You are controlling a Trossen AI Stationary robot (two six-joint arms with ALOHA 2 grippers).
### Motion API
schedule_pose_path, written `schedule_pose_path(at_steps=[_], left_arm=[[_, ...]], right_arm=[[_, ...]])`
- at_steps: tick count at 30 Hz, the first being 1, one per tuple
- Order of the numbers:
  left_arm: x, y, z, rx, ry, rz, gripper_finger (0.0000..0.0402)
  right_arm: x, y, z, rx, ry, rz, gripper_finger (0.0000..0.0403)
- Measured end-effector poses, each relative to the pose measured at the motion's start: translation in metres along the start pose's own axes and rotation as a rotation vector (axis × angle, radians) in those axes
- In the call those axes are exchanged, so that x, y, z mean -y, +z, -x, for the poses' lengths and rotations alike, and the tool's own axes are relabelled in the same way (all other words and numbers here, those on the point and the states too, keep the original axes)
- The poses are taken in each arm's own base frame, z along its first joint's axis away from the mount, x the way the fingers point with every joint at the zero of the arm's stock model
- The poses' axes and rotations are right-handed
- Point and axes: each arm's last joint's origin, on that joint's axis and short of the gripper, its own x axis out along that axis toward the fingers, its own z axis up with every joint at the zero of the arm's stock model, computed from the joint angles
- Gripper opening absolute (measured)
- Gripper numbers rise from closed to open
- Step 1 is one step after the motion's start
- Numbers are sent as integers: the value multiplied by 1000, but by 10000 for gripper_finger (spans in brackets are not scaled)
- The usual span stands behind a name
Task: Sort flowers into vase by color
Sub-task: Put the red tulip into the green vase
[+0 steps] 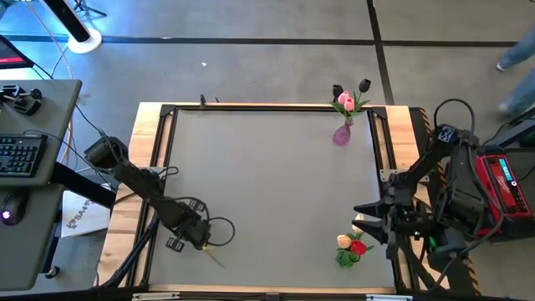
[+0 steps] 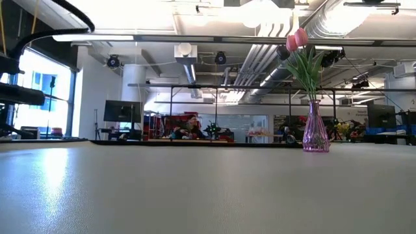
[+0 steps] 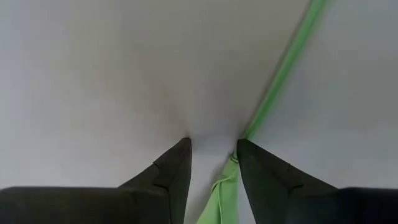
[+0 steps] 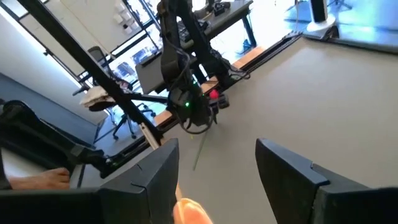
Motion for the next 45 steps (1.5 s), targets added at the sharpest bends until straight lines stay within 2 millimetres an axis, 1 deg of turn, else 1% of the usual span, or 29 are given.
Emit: schedule_pose_path(at_steps=[2, 5, 9, 13, 15, 19, 25, 28, 32, 35, 41, 42, 45], left_arm=[[0, 1, -4, -18, -6, -28, 120], [1, 3, -2, -20, 0, -34, 118], [-1, 5, 8, -30, 27, -27, 117], [1, 12, 22, 37, 14, -66, 117], [2, 13, 24, 44, 3, -88, 117], [7, 8, 19, 28, -19, -154, 117], [12, -7, 1, -3, -2, -201, 117], [12, -11, -4, -7, 33, -198, 117], [11, -13, -6, -9, 44, -202, 115], [11, -13, -6, -9, 53, -204, 95], [10, -11, -4, -3, 86, -219, 13], [10, -10, -3, -2, 87, -230, 7], [11, -7, 2, 1, 103, -274, 8]], right_arm=[[-2, 0, -1, -17, 9, -21, 199], [-3, 1, -2, -26, 16, -43, 199], [-3, 1, -2, -24, 14, -45, 199], [-2, 3, -6, -11, -2, -49, 199], [-2, 4, -9, -5, -12, -46, 199], [-1, 6, -14, -5, -30, -53, 199], [-1, 8, -17, -15, -29, -83, 199], [-3, 8, -17, -16, -20, -99, 199], [-3, 8, -17, -27, -16, -104, 199], [-4, 8, -17, -26, -15, -106, 199], [-4, 9, -19, -30, -15, -129, 199], [-4, 9, -20, -35, -15, -131, 199], [-4, 10, -21, -40, -18, -135, 199]])
